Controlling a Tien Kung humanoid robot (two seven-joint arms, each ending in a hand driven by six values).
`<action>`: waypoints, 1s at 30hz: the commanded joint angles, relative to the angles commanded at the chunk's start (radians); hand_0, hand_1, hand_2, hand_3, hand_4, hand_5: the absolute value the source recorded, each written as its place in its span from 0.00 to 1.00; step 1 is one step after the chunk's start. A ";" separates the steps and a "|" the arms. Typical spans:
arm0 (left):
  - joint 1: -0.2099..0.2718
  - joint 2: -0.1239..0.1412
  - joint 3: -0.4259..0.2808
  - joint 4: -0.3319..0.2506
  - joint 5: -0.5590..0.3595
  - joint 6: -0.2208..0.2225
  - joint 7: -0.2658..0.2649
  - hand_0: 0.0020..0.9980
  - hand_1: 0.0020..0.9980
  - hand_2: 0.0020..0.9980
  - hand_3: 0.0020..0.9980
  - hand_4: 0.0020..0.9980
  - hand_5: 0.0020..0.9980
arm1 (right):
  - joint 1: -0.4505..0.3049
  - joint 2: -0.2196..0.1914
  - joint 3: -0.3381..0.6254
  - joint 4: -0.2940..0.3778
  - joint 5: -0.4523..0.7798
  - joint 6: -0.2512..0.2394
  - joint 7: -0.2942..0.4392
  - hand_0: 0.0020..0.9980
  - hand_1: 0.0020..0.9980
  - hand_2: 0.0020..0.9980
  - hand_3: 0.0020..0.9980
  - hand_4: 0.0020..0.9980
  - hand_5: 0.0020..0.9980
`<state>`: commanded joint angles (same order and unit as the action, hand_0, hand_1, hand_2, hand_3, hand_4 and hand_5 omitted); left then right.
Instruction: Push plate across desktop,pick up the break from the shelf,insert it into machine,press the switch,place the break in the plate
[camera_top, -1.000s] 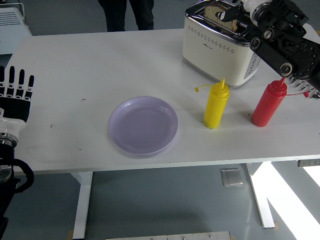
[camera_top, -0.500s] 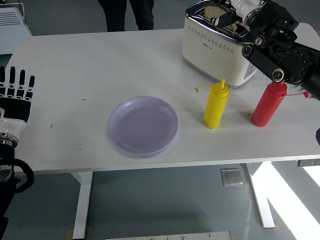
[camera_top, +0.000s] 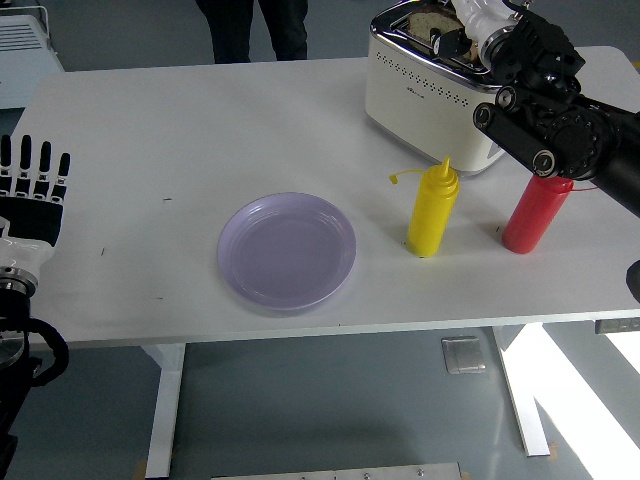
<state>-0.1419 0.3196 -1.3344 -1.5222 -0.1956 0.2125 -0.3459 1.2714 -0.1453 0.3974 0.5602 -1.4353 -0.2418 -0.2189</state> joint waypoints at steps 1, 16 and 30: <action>0.000 0.000 0.000 0.000 -0.001 0.000 0.000 0.82 0.73 0.69 0.67 0.68 1.00 | 0.000 0.001 -0.002 0.000 0.000 -0.002 0.000 0.45 0.54 0.52 0.57 0.43 0.00; 0.005 0.000 -0.006 0.001 -0.005 0.000 -0.003 0.81 0.73 0.69 0.67 0.67 1.00 | 0.008 -0.017 0.034 0.039 -0.016 -0.053 0.006 0.42 0.52 0.50 0.56 0.38 0.00; 0.005 0.000 -0.011 0.002 -0.006 0.001 -0.006 0.81 0.73 0.69 0.67 0.67 1.00 | 0.023 -0.075 0.167 0.144 -0.042 -0.131 0.027 0.41 0.50 0.49 0.54 0.18 0.00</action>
<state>-0.1371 0.3199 -1.3459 -1.5203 -0.2014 0.2138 -0.3518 1.2946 -0.2205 0.5645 0.7041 -1.4772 -0.3724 -0.1921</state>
